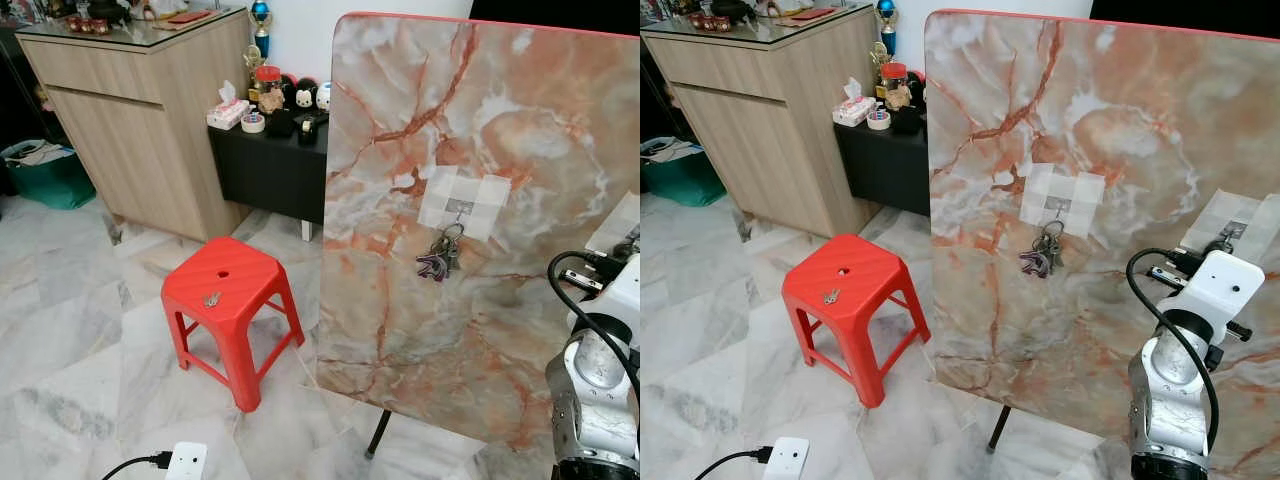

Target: Hang keys on a hook

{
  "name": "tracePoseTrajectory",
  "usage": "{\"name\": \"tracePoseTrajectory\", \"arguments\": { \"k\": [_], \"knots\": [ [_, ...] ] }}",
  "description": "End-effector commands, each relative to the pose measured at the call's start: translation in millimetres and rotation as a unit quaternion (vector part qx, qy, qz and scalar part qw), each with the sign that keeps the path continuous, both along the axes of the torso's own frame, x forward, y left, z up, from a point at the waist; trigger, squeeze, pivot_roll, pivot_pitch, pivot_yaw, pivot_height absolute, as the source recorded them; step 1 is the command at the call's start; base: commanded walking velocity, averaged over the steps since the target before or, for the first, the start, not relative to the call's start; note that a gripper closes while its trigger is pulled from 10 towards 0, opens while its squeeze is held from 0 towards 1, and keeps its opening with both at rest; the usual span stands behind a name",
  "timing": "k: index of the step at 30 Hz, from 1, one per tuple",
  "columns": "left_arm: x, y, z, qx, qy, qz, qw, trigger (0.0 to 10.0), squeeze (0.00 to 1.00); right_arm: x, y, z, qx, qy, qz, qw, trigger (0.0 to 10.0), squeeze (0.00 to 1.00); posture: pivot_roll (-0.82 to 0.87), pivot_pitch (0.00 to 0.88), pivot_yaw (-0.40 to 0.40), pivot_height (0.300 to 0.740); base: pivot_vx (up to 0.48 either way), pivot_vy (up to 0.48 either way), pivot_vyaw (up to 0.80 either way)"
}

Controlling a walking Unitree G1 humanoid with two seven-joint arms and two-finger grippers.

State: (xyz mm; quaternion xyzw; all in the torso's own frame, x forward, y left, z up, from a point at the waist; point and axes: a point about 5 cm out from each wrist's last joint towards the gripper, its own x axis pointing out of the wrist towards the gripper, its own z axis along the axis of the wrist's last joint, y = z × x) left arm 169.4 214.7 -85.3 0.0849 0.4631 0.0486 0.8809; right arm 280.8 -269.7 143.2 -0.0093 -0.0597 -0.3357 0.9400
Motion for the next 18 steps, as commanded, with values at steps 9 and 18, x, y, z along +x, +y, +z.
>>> {"name": "tracePoseTrajectory", "arguments": {
  "k": [9, 18],
  "knots": [
    [-3.0, 1.0, -1.4, 0.004, 0.01, -0.006, 1.0, 10.0, 0.0, 5.2, -1.0, 6.2, 0.003, -0.01, 0.01, 1.0, 10.0, 0.0, 0.01, 0.0, -0.022, 0.74, 0.0, 0.0, 0.0],
    [-3.0, 1.1, -1.4, 0.005, 0.01, -0.006, 1.0, 10.0, 0.0, 6.1, 4.2, 7.6, 0.006, -0.019, 0.029, 0.999, 10.0, 1.0, 0.01, 0.0, -0.022, 0.74, 0.0, 0.0, 0.0]
  ]
}}
